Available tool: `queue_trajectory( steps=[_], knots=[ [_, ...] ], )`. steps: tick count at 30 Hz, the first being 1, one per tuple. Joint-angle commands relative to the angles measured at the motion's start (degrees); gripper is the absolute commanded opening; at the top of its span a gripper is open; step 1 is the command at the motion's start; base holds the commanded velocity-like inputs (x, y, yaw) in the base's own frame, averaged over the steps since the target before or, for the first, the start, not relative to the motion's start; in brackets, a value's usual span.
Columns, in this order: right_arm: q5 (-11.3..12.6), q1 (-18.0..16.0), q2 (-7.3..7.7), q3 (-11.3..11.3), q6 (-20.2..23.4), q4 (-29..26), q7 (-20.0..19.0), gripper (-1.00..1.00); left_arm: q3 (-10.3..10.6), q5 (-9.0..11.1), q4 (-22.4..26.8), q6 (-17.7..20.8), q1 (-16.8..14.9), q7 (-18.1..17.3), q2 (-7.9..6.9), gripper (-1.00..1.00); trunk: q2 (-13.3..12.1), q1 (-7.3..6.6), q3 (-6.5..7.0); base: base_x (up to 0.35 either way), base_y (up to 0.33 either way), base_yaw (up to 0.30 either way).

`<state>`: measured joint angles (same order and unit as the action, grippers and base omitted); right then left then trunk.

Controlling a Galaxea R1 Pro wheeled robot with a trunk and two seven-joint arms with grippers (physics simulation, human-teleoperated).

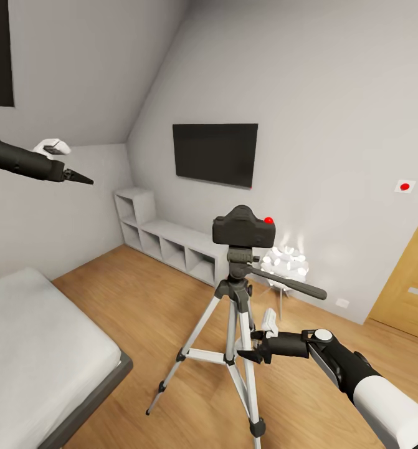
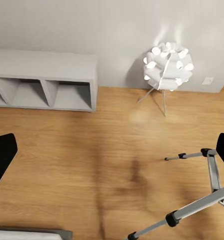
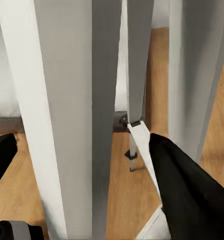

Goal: Attach the digital camera to the camera tripod in the bedroom.

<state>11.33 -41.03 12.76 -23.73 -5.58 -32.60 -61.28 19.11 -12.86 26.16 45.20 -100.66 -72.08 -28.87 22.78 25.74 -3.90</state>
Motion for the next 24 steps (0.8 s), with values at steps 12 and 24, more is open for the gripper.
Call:
queue_trajectory(
  steps=[12,24],
  knots=[
    [0.27,-0.11,0.07,-0.44,-0.58,0.04,0.11,1.00,-0.18,-0.41,-0.01,0.50,-0.07,-0.09,-0.07,1.00,0.14,0.04,-0.14,0.000,0.000,0.000],
    [0.27,-0.11,0.07,-0.44,-0.58,0.06,0.11,1.00,-0.16,-0.41,-0.05,0.50,-0.07,0.02,-0.05,1.00,0.14,0.04,-0.14,0.000,0.000,0.000]
  ],
)
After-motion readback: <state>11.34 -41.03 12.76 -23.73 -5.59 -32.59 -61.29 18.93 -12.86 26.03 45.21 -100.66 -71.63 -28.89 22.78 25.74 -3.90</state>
